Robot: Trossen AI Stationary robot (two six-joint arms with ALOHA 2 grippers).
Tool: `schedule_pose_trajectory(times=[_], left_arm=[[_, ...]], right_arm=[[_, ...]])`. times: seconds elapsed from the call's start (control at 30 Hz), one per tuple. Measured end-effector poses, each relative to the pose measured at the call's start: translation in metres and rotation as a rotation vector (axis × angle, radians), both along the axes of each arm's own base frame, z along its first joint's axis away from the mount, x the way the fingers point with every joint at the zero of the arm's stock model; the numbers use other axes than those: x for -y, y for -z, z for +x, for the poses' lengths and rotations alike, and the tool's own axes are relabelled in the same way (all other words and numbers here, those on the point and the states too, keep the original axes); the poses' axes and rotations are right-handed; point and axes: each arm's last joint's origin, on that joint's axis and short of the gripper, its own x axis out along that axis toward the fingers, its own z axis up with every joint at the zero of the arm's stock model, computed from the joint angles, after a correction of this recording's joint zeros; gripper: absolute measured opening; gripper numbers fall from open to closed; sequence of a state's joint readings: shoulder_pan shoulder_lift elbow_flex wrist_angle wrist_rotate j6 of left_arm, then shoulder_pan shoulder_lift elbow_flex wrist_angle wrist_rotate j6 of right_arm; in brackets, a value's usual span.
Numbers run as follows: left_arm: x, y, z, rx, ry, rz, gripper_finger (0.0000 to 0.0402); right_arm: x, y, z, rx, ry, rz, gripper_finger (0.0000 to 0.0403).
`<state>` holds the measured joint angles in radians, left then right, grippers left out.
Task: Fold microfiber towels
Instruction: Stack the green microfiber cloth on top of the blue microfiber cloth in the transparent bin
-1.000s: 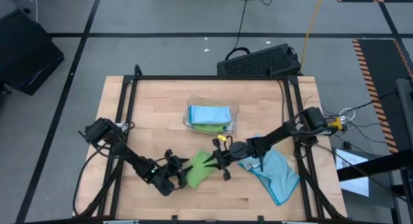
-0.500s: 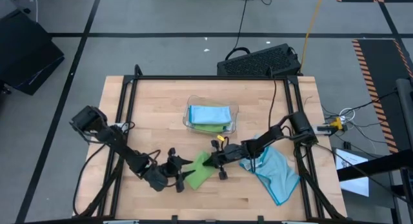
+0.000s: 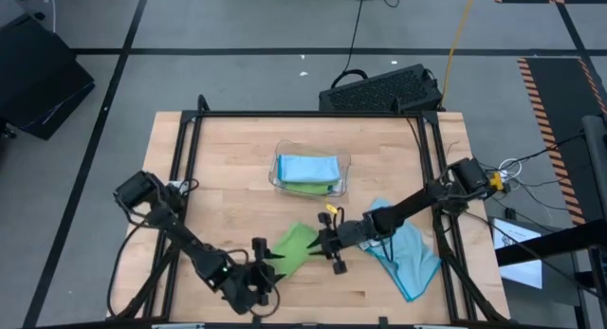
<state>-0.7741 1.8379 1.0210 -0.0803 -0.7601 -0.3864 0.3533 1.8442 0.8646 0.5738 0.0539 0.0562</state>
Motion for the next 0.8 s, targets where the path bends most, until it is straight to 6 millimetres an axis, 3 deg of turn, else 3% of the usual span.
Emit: schedule_pose_trajectory(times=[0.17, 0.27, 0.4, 0.6, 0.8], left_arm=[[0.004, 0.005, 0.003, -0.082, -0.028, 0.125, 0.0296], [-0.006, 0.000, 0.011, -0.038, -0.141, 0.009, 0.0298], [-0.023, 0.007, 0.019, -0.129, -0.156, -0.086, 0.0258], [-0.045, 0.027, 0.020, -0.227, -0.161, -0.136, 0.0192], [-0.053, 0.042, 0.013, -0.188, -0.194, -0.210, 0.0182]], right_arm=[[-0.030, 0.002, -0.008, 0.000, 0.009, -0.066, 0.0119], [-0.046, 0.002, -0.004, -0.006, 0.053, -0.157, 0.0149], [-0.061, 0.000, 0.010, -0.034, 0.112, -0.252, 0.0188], [-0.073, 0.017, 0.029, -0.155, 0.092, -0.447, 0.0232], [-0.078, 0.028, 0.041, -0.163, 0.075, -0.594, 0.0260]])
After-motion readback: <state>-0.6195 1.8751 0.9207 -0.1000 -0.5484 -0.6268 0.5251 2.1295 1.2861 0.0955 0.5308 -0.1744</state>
